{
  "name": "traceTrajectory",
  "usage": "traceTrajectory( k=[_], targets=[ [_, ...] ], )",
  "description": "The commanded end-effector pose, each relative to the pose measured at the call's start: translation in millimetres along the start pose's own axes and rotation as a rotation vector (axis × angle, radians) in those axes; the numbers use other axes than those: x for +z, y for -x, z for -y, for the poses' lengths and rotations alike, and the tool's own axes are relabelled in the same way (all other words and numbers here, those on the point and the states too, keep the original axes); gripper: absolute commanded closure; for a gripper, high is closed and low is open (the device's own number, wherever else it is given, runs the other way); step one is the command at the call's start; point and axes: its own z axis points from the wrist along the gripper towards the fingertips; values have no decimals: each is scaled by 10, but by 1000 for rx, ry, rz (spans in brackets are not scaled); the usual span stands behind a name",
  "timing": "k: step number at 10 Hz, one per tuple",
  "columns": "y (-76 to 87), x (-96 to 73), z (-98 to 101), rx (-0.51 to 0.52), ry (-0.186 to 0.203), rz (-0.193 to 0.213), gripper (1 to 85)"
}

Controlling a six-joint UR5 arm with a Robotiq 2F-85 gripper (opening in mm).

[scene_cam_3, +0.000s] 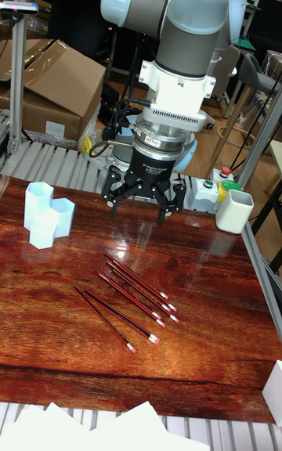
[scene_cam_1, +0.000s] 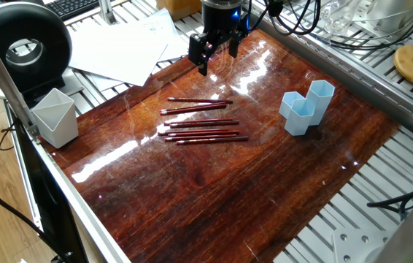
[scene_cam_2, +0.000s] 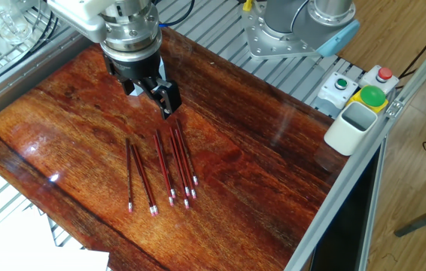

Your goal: Put the pen into the pen holder

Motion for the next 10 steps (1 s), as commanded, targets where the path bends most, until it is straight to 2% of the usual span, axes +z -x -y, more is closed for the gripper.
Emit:
traceTrajectory(
  k=[1,2,3,7,10],
  targets=[
    [-1,0,-22,0,0,0,17],
    [-370,-8,-223,8,74,-147,847],
    [-349,29,-189,13,49,-141,847],
    [-346,68,-198,8,56,-141,847],
    [-457,85,-133,2,42,-175,847]
  ],
)
